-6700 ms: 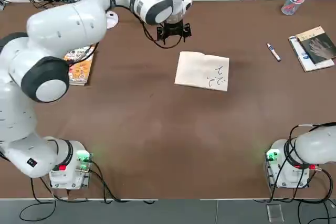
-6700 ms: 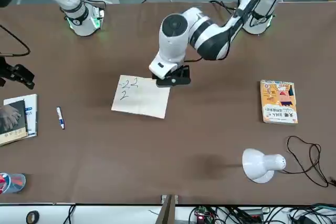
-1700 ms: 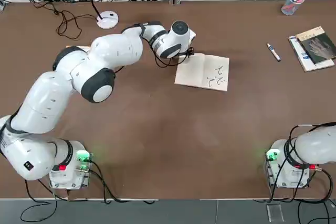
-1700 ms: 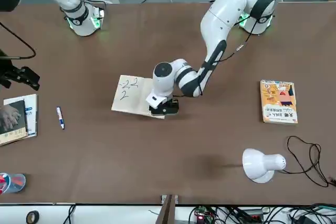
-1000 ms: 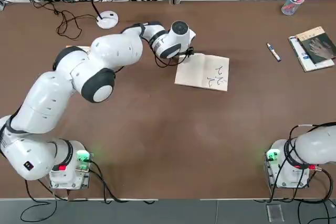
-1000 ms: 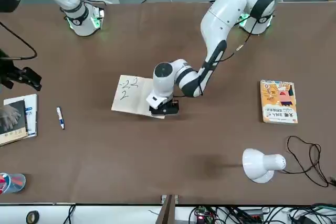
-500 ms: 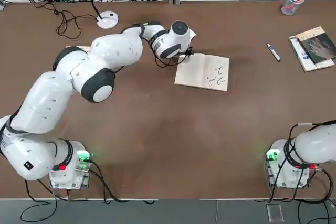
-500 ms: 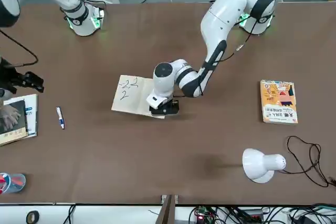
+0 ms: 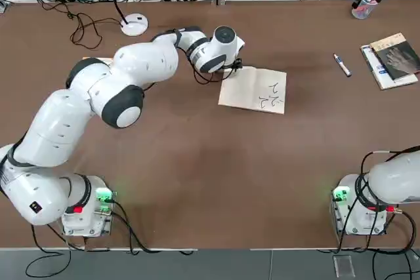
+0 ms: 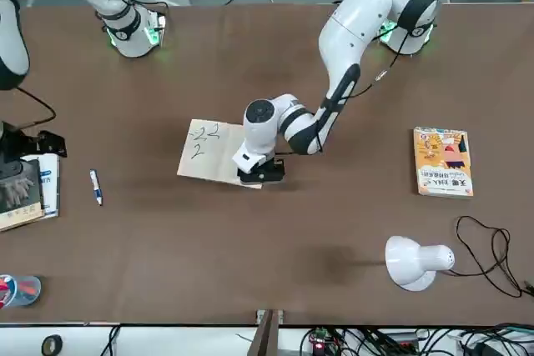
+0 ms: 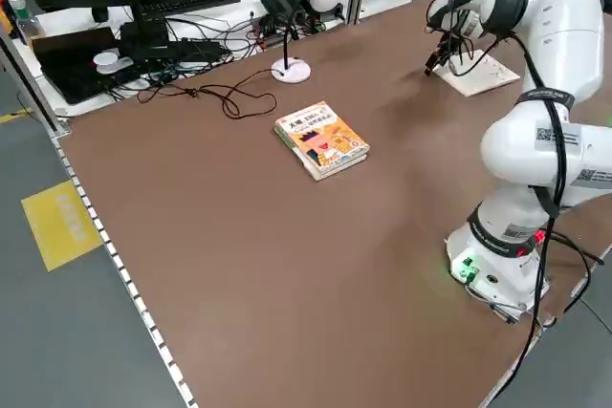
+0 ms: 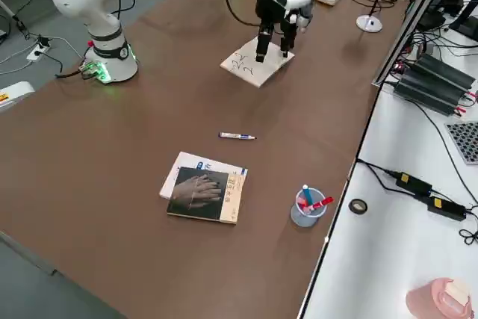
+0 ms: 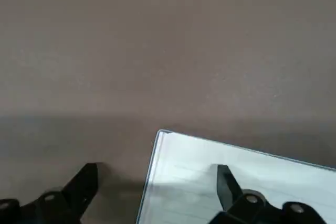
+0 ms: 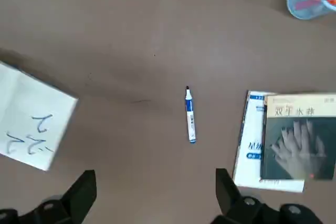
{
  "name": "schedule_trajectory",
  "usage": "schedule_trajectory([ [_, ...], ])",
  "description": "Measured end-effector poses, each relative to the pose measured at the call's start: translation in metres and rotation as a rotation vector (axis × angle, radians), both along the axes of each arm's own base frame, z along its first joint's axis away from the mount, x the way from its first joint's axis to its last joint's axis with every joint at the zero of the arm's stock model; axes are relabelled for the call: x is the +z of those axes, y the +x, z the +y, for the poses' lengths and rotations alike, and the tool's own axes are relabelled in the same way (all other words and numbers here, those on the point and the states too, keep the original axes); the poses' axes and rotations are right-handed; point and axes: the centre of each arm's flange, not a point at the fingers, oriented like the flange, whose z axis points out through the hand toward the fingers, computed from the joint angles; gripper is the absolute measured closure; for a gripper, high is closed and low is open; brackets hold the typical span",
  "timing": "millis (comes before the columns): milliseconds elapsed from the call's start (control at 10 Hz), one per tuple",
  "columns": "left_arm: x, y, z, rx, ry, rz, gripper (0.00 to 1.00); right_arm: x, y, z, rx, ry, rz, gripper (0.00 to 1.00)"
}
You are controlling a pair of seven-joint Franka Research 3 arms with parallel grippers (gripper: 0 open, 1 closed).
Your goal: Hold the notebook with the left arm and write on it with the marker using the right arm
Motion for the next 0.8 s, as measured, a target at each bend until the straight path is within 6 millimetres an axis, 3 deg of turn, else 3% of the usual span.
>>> schedule_trajectory([
  [400,0.000,0.000,0.000,0.000,0.000,-0.001,0.00,-0.079,0.008,-0.029,0.132,0.010,0.006,0.00],
  [800,0.000,0.000,0.000,0.000,0.000,-0.001,0.00,-0.171,-0.006,-0.045,0.153,0.010,-0.021,0.00],
])
